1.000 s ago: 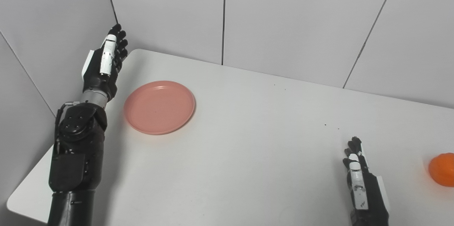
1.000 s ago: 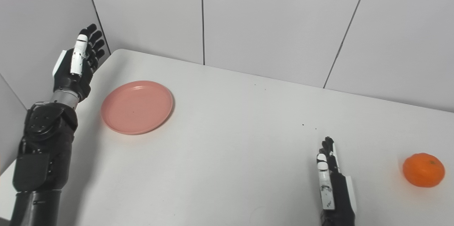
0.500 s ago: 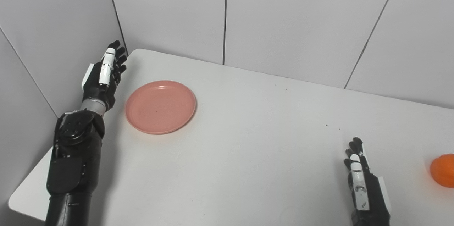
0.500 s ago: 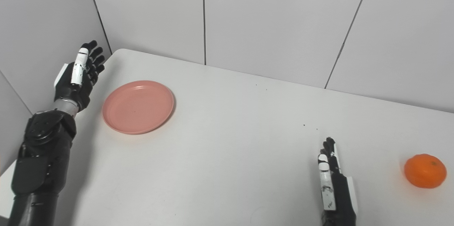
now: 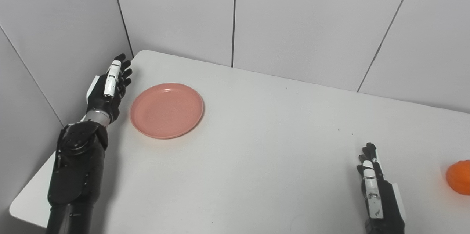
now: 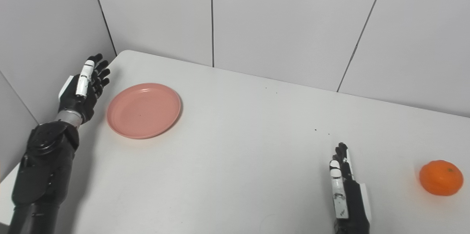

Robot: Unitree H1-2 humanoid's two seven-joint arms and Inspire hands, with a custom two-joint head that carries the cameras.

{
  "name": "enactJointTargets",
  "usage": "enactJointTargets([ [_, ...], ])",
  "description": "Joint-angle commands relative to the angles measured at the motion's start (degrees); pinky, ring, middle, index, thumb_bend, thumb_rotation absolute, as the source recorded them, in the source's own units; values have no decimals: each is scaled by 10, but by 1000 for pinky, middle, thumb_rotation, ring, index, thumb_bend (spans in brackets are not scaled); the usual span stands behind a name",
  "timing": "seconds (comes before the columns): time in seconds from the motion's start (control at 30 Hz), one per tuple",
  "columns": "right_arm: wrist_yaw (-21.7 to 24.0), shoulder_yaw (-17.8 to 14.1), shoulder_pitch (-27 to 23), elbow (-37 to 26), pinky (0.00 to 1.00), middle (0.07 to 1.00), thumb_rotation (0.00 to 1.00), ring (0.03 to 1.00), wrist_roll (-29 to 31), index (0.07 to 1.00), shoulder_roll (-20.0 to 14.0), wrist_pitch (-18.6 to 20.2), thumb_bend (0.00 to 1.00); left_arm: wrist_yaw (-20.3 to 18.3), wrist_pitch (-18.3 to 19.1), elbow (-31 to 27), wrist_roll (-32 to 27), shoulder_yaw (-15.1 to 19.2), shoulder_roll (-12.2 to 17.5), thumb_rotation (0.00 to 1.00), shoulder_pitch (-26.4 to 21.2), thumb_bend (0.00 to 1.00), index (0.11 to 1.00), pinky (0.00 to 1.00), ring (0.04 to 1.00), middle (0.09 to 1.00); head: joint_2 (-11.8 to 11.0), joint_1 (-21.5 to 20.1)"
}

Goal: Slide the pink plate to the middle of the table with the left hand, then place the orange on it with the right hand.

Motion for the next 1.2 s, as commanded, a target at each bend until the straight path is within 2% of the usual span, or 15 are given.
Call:
enactJointTargets([
  [0.0, 0, -3, -10, -6, 1000, 1000, 1000, 1000, 0, 1000, -2, -28, 140, -2, -32, -7, -6, 6, 13, 1000, -12, 296, 955, 1000, 984, 977, 0, 1],
  [0.33, 0, -3, -11, -2, 1000, 1000, 1000, 1000, -1, 1000, -3, -27, 130, -1, -49, 16, -18, 14, 13, 1000, -9, 293, 957, 1000, 985, 976, -3, 1],
  [0.47, 2, -6, -12, 5, 1000, 1000, 1000, 1000, 5, 1000, -3, -40, 131, 0, -61, 34, -21, 18, 16, 1000, -10, 300, 953, 995, 977, 971, -4, 3],
  [0.63, 2, -8, -12, 7, 1000, 1000, 1000, 1000, 8, 1000, -1, -44, 136, 3, -57, 41, -31, 25, 11, 1000, -10, 309, 942, 988, 971, 962, -4, 3],
  [1.17, 6, -8, -11, 5, 1000, 1000, 1000, 1000, 13, 1000, -5, -43, 160, -43, -110, 144, -70, 26, 22, 1000, -17, 331, 948, 976, 974, 972, -3, 5],
])
